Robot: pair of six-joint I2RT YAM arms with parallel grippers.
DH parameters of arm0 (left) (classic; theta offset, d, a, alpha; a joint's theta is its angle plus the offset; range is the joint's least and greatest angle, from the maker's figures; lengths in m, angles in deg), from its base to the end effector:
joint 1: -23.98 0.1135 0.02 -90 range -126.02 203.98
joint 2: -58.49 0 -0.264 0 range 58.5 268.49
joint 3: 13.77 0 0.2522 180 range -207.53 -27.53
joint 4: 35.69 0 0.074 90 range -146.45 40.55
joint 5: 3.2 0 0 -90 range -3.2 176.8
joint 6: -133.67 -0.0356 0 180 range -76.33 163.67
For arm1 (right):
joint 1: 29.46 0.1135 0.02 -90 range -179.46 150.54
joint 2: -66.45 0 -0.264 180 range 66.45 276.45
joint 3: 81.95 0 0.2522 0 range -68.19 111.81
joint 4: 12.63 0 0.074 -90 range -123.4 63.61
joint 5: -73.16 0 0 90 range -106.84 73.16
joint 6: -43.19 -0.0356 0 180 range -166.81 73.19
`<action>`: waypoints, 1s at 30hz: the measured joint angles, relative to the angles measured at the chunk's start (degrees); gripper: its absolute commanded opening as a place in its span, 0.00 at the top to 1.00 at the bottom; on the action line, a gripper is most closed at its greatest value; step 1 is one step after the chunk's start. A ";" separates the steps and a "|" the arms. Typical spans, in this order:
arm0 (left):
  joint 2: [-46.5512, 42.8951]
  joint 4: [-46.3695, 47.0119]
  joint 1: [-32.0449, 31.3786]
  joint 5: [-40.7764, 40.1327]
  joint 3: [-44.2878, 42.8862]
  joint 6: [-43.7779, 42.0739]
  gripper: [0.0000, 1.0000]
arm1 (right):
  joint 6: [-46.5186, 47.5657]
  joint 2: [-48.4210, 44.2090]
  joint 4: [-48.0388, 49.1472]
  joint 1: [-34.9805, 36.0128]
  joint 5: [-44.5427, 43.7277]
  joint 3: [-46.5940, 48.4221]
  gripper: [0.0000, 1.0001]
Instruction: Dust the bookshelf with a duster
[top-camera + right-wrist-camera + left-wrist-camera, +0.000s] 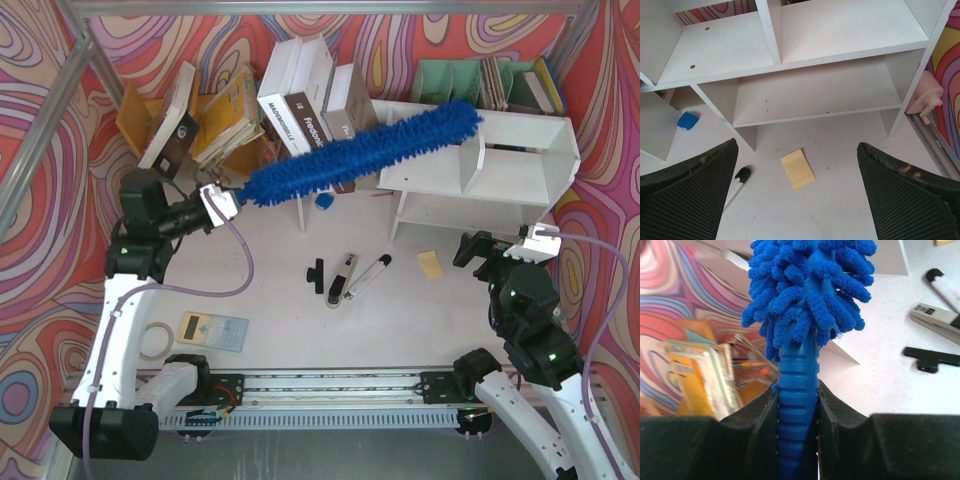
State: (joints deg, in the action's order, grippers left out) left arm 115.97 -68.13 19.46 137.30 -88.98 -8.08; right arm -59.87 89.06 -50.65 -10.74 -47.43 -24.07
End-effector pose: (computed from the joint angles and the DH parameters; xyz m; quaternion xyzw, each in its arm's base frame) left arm 0.2089 -0.0441 0.3884 0.5675 0.5087 -0.0882 0.6415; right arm 0.0879 0.0107 0.3556 0.1473 0.7064 -0.0014 0.6923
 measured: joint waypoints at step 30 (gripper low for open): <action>-2.25 -1.03 -5.40 -4.46 8.44 -0.48 1.00 | 0.00 -0.50 0.22 0.00 -0.02 -0.15 0.10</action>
State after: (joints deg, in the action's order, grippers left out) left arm 113.72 -69.16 14.06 132.84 -80.55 -8.56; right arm -59.87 88.56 -50.43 -10.74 -47.45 -24.22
